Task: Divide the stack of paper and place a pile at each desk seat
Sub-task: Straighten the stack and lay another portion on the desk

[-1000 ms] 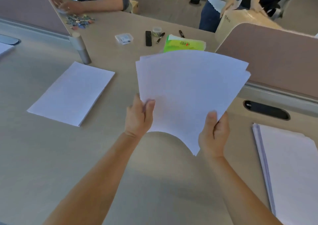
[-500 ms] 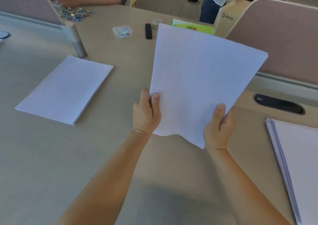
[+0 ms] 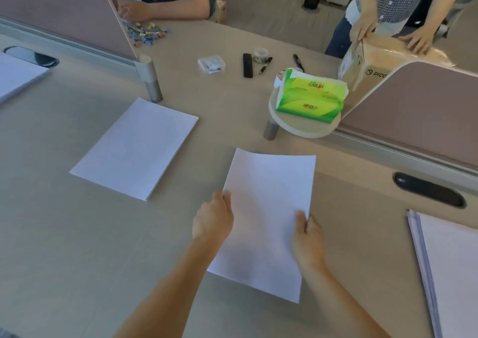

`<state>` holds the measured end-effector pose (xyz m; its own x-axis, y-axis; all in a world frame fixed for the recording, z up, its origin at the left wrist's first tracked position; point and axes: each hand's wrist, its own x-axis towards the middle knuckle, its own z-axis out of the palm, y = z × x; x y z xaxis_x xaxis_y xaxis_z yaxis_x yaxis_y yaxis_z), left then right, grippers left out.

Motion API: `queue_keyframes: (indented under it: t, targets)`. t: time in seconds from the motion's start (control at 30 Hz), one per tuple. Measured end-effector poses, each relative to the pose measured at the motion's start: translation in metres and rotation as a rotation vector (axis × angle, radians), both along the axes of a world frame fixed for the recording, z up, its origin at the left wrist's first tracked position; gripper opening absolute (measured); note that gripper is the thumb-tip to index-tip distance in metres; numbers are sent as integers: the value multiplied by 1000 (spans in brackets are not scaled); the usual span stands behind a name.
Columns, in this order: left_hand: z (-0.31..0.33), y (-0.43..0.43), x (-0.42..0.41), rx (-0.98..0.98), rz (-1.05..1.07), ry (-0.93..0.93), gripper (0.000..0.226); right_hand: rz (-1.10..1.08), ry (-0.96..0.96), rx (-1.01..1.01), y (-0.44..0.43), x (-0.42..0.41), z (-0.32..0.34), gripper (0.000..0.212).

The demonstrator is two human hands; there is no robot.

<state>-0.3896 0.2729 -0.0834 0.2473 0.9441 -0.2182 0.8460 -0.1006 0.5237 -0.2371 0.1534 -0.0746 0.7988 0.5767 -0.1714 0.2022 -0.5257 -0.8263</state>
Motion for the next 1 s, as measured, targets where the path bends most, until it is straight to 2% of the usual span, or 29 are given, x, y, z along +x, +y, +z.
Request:
queue_keyframes:
  t: [0.27, 0.43, 0.7, 0.87, 1.0]
  targets:
    - [-2, 90, -8, 8, -24, 221, 49, -9, 17, -115, 96, -17, -11, 48]
    - [-13, 124, -10, 5, -115, 358, 49, -47, 59, -168, 125, -19, -17, 51]
    - [-12, 133, -5, 1, -94, 325, 48, -105, 116, -218, 137, -9, -30, 51]
    - [-4, 131, 0, 22, -183, 417, 39, -109, 131, -239, 136, 1, -30, 45]
    - [0, 129, 4, 37, -221, 444, 40, -93, 138, -247, 134, 3, -32, 38]
